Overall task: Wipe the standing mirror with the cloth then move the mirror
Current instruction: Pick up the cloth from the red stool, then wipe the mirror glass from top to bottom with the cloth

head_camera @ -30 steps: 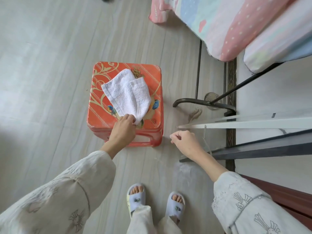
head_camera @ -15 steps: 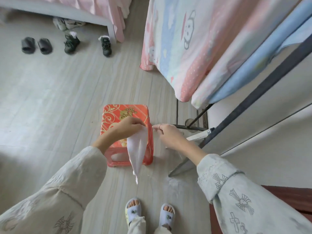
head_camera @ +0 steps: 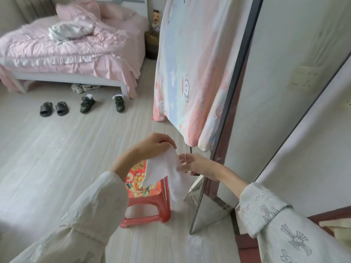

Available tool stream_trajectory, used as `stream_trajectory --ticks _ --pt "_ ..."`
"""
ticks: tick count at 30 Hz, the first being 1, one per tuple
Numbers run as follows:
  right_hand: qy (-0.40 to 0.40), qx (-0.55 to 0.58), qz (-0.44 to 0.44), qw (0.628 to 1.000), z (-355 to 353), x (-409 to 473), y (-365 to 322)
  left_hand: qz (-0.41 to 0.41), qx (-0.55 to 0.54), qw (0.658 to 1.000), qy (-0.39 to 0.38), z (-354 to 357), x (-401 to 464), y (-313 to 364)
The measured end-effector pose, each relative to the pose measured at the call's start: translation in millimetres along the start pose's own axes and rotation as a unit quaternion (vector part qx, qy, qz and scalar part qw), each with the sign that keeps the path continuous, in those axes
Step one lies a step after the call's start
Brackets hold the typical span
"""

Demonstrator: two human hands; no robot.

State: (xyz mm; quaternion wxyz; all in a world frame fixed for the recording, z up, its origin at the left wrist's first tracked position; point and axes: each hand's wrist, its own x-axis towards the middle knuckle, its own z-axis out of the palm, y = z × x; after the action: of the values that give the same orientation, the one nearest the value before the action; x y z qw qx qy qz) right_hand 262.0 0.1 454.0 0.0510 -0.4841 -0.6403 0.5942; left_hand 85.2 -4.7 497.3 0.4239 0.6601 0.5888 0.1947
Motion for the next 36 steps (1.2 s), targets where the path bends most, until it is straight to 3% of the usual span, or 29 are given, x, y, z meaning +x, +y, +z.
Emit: stream_trajectory --ticks 7,12,16,19,21,24,30,33,36 --pt "0.084 -0.107 -0.029 0.990 -10 -13 -6 0.022 -0.030 0.995 0.094 -15 -6 20" --pt "0.121 -0.137 0.001 0.983 -22 -29 -9 -0.020 -0.004 0.979 0.205 -22 -6 5" --pt "0.138 -0.152 0.020 0.978 -20 -32 -9 -0.068 0.021 0.971 0.230 -19 -10 -9" --pt "0.132 0.020 0.033 0.990 -15 -32 -16 -0.075 0.002 0.975 0.211 -9 -14 -7" --pt "0.127 0.162 0.035 0.978 -13 -30 -25 -0.063 -0.015 0.985 0.158 1 -15 -2" --pt "0.131 0.289 0.025 0.948 -15 -27 -37 -0.039 -0.026 0.994 0.096 13 -17 7" --pt "0.167 0.387 0.006 0.907 -25 -30 -51 -0.010 -0.095 0.995 0.025 18 -20 18" --pt "0.162 0.427 0.000 0.890 -29 -31 -53 0.021 -0.046 0.999 0.011 17 -19 18" --pt "0.175 0.408 -0.017 0.896 -32 -33 -53 0.045 -0.024 0.998 0.026 16 -15 19"
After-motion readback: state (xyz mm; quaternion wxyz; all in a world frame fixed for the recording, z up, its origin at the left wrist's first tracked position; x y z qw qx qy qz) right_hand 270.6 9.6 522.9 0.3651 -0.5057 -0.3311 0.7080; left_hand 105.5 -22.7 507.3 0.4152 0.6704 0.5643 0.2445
